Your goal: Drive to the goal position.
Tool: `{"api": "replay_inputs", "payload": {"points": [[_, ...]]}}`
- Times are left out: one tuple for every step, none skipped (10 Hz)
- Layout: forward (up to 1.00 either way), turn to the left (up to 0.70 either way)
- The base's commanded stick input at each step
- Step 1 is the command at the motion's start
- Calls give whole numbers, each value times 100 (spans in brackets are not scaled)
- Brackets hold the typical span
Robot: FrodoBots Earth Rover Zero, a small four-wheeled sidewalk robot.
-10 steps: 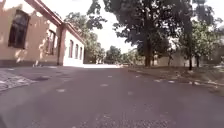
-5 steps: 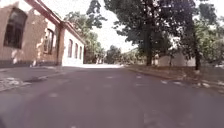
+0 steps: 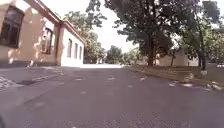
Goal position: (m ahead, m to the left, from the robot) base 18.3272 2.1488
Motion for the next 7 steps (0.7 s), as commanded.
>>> {"api": "replay_inputs", "payload": {"points": [[85,1],[85,1],[85,1],[85,-3],[85,-33],[85,-29],[85,1]]}}
